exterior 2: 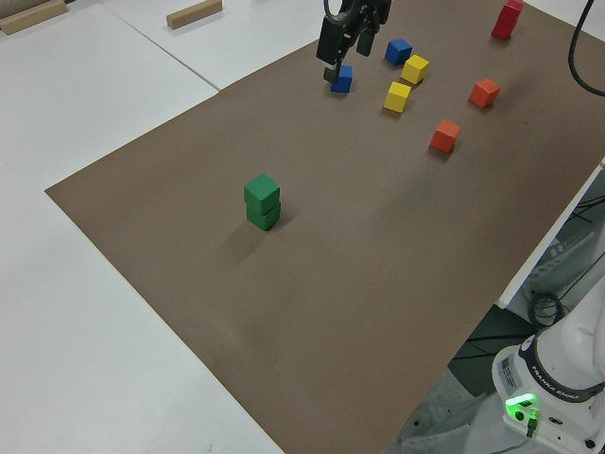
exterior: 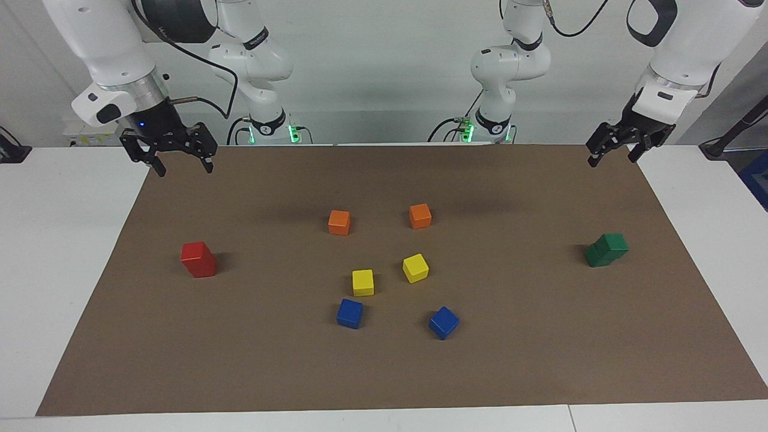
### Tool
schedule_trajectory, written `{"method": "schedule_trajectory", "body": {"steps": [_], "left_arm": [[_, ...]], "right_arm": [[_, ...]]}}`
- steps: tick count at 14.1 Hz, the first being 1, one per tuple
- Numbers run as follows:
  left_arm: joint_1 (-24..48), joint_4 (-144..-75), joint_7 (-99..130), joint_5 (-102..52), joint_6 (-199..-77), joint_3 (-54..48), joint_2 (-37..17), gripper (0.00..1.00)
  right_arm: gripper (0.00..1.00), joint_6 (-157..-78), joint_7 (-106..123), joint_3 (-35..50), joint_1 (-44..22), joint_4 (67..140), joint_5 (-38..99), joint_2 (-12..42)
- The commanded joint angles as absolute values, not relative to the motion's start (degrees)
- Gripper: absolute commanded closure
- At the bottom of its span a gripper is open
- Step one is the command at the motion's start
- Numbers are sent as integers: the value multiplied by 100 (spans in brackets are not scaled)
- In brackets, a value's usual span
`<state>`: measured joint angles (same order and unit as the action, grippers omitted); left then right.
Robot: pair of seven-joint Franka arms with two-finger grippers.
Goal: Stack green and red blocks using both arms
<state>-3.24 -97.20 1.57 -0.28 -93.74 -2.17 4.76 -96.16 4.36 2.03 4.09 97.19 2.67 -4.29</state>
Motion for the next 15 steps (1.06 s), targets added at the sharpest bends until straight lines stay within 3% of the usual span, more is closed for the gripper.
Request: {"method": "schedule_trajectory", "body": {"steps": [1,3,6,11,15], "left_arm": [[-246,-9809,193,-105,-9466,-149,501,0],[-185,-9809,193,-105,-9475,-123,483,0],[-167,-9782,193,-105,-9457,-105,360,0],[-193,-9774,185,-105,-9483,-149,527,0],[-211,-9773,176,-105,-9501,-149,527,0]], "right_arm": [[0,-9080,413,202,483,9195,202,-308],[0,-9044,413,-42,265,9149,202,-237],[0,-9035,387,-1088,-710,9184,211,-229],[0,-9044,387,-616,-168,9132,202,-211],[0,-9088,369,-615,-141,9255,106,-246]]}}
